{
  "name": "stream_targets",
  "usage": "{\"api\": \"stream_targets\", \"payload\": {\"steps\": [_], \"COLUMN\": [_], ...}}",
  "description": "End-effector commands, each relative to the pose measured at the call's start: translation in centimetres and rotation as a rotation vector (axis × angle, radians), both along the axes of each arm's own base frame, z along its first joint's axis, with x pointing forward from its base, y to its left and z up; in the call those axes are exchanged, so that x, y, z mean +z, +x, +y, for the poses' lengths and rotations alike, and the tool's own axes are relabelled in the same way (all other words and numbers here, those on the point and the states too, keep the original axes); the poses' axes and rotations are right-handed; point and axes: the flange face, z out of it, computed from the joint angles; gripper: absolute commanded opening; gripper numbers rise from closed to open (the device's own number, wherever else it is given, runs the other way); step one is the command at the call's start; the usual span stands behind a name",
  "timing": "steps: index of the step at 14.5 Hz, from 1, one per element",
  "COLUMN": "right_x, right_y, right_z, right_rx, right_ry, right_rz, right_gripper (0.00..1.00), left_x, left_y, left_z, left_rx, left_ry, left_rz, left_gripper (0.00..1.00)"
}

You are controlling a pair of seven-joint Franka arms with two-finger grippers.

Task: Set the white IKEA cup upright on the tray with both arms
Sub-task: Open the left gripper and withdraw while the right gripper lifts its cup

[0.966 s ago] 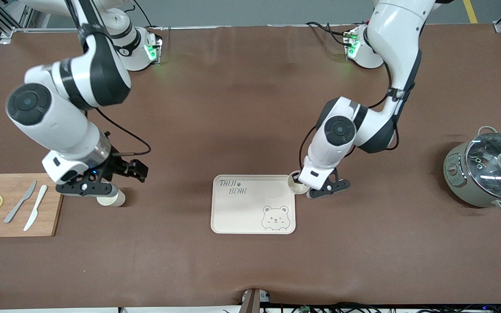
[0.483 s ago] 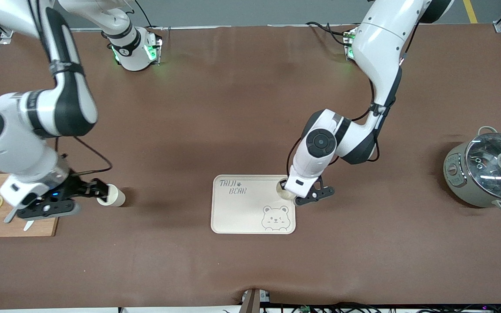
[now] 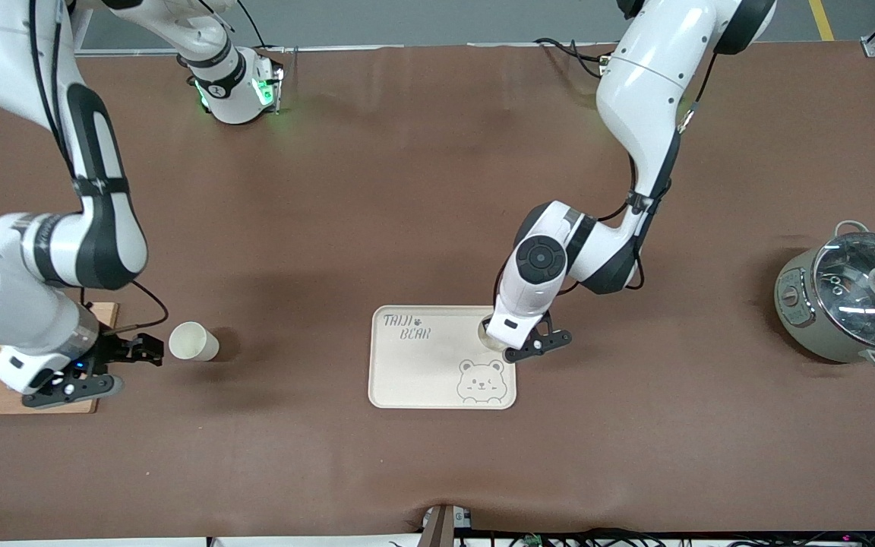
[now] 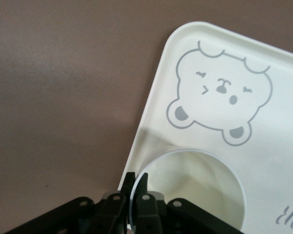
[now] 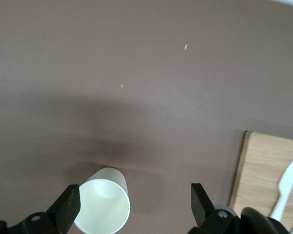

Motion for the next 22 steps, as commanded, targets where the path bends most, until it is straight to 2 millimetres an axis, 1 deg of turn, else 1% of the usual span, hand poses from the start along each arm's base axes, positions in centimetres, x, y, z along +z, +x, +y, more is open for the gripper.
{"api": "stream_targets", "payload": {"steps": [1,3,4,5,6,8,9,11,12,13,15,17,18,19,22], "right_x": [-1.0,-1.3,-1.2,-1.1,-1.0,-1.4,-1.6,-2.1,-2.6,-2.9,-3.6,-3.9,-4.2,-4.2,-5.9], "right_y": [0.1,-0.2,-0.3,-0.5,-0.7,-0.8,-0.8,-1.1,-1.3,-1.5,-1.8,-2.0,-2.1,-2.1,-2.3], "right_z": [-0.6,-2.5,-2.9,-3.0,-2.9,-4.0,-4.1,-3.6,-3.1,-3.1,-2.7,-2.2,-2.1,-2.0,-1.9], "right_rx": [0.023,0.067,0.092,0.099,0.104,0.092,0.095,0.105,0.111,0.107,0.097,0.097,0.099,0.101,0.102], "right_ry": [0.007,0.007,0.007,0.01,0.013,0.015,0.015,0.02,0.023,0.029,0.053,0.064,0.064,0.064,0.06], "right_rz": [0.052,0.077,0.082,0.099,0.119,0.123,0.124,0.139,0.149,0.154,0.159,0.164,0.168,0.169,0.167], "right_gripper": [1.0,1.0,1.0,1.0,1.0,1.0,1.0,1.0,1.0,1.0,1.0,1.0,1.0,1.0,1.0], "left_x": [-0.4,-0.4,-0.3,-0.2,-0.2,0.7,1.0,2.0,2.7,3.5,5.8,8.8,10.1,11.5,14.8], "left_y": [0.4,0.4,0.5,0.7,0.6,0.8,0.9,0.9,0.9,0.9,0.8,0.7,0.8,1.3,2.5], "left_z": [-0.5,-0.5,-0.2,0.0,-0.2,0.0,0.1,-0.1,-0.1,0.1,0.8,1.3,1.8,3.2,6.8], "left_rx": [0.01,0.01,0.01,-0.002,-0.014,0.001,0.01,0.023,0.028,0.034,0.043,0.047,0.051,0.057,0.006], "left_ry": [0.03,0.03,0.03,0.031,0.041,0.037,0.037,0.031,0.027,0.032,0.048,0.043,0.046,0.055,0.05], "left_rz": [-0.015,-0.015,-0.017,-0.019,-0.025,-0.036,-0.038,-0.045,-0.048,-0.04,-0.014,-0.017,-0.015,-0.01,-0.002], "left_gripper": [0.0,0.0,0.26,0.89,1.0,1.0,1.0,1.0,1.0,1.0,1.0,1.0,1.0,1.0,1.0]}}
